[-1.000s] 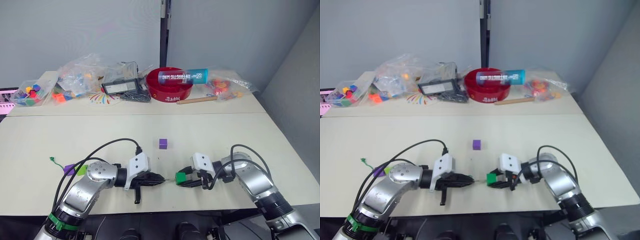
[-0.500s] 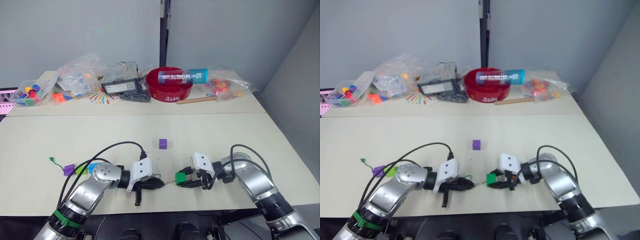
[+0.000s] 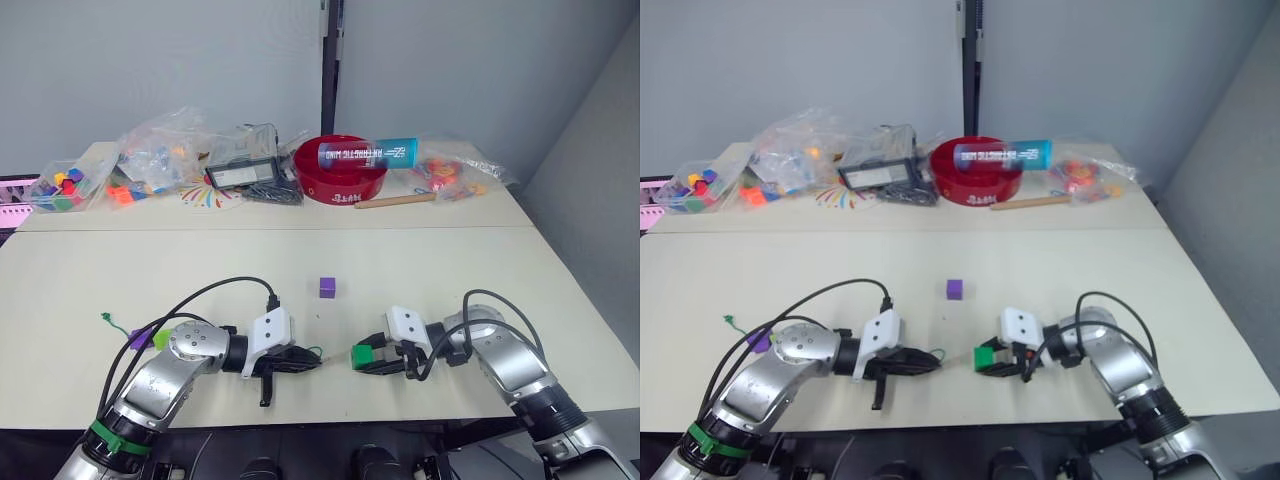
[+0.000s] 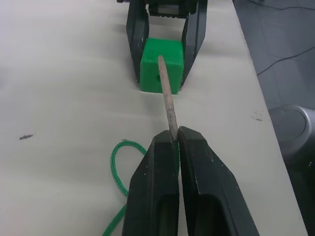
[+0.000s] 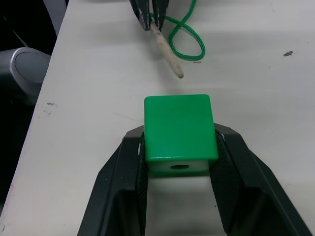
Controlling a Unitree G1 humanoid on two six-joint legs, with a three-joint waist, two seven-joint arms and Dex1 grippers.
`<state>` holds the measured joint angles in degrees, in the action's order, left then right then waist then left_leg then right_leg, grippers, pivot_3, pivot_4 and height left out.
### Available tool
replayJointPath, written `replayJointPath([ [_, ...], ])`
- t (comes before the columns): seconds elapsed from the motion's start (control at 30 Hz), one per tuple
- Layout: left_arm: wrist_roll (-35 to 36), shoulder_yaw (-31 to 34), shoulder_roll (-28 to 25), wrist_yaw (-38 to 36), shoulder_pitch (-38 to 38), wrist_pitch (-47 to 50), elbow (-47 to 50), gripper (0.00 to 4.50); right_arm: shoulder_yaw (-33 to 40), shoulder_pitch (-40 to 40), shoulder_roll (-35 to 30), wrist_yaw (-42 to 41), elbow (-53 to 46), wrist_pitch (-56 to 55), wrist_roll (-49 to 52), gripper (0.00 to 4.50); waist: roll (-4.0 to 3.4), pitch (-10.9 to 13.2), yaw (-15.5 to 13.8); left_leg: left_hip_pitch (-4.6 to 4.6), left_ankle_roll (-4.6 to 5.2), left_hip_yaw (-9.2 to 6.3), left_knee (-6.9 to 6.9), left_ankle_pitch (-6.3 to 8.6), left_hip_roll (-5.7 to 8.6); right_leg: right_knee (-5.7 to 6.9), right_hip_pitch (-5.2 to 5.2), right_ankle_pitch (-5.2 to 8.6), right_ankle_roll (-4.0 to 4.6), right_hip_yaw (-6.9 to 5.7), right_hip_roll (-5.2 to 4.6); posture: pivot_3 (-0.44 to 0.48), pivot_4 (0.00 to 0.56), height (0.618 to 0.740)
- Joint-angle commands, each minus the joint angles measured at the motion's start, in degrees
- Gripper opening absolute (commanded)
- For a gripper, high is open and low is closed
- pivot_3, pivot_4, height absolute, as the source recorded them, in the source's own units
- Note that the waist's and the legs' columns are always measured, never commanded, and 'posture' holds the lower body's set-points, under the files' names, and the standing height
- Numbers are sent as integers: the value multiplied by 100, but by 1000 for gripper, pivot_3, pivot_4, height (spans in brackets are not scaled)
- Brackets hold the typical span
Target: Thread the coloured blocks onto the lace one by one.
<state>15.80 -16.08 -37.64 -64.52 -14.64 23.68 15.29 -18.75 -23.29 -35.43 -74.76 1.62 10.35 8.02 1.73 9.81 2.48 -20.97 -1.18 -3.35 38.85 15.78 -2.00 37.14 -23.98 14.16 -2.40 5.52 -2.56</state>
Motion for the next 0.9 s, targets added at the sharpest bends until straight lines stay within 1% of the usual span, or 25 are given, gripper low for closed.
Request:
replayJointPath([
  [0.03, -2, -67, -138, -91, -29, 81, 228, 0, -224, 145, -57, -37, 163, 81, -169, 1194, 0, 0, 0, 0, 0, 0, 0, 0, 0, 0, 0, 0, 0, 0, 0, 0, 150, 740],
  [0.13, -35, -111, -193, -58, -88, 124, 233, 0, -220, 132, -85, -65, 172, 60, -174, 1194, 0, 0, -1, 0, 0, 0, 0, 0, 0, -1, 0, 0, 0, 0, 0, 0, 150, 740],
  [0.37, -86, -233, -121, 167, -458, 542, 412, 0, -330, 79, -198, -220, 96, -66, -211, 1194, 0, 0, -7, -3, 0, 0, 1, 0, 1, -2, 0, 0, 0, 0, -1, 0, 150, 740],
  [0.6, -106, -404, -375, 54, -550, 884, 659, 0, -375, -36, -142, -159, 225, -94, -233, 1194, 0, 0, -4, -4, 0, 0, 0, 0, 0, -3, -3, 0, -1, 0, 0, 0, 150, 740],
  [0.77, -195, -464, -485, 158, -699, 1240, 724, 0, -374, -26, -162, -162, 249, -120, -250, 1194, 0, 0, -4, -4, 0, 0, 1, 0, 1, -3, -2, 0, 0, 0, 0, 0, 150, 740],
  [0.9, -176, -493, -438, 278, -843, 1546, 840, 0, -370, -16, -176, -164, 242, -134, -258, 1194, 0, 0, -3, -4, 0, 0, 1, 0, 1, -2, -2, 0, -1, 0, 0, 0, 150, 740],
])
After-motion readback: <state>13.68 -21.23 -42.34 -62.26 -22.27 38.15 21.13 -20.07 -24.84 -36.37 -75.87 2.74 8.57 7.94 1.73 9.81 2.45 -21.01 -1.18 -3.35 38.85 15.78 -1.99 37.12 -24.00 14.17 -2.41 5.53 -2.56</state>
